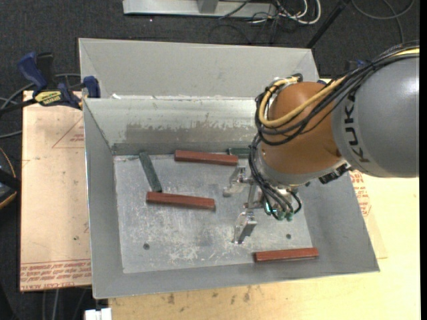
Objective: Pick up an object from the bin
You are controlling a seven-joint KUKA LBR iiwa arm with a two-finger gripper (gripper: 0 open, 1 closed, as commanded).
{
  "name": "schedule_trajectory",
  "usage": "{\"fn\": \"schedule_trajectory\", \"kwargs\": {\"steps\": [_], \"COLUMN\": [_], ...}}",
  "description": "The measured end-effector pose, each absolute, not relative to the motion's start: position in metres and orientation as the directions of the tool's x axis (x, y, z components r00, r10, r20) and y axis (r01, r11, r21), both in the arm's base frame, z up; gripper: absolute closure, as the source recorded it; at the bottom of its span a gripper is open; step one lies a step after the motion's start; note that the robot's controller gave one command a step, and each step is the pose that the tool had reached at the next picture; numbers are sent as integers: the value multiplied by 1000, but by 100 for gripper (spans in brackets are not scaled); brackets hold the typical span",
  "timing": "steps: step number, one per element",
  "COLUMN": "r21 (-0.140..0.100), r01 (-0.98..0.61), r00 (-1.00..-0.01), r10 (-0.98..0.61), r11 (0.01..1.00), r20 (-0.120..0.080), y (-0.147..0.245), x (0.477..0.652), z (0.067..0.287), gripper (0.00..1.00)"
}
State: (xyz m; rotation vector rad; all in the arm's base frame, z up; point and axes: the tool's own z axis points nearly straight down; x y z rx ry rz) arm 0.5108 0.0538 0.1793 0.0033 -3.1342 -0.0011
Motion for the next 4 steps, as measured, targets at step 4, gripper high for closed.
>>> {"fn": "schedule_trajectory", "kwargs": {"steps": [4], "r21": [2], "r01": [-275], "r00": [-961], "r10": [-275], "r11": [961], "r20": [1], "y": [73], "x": [576], "z": [110], "gripper": [0]}}
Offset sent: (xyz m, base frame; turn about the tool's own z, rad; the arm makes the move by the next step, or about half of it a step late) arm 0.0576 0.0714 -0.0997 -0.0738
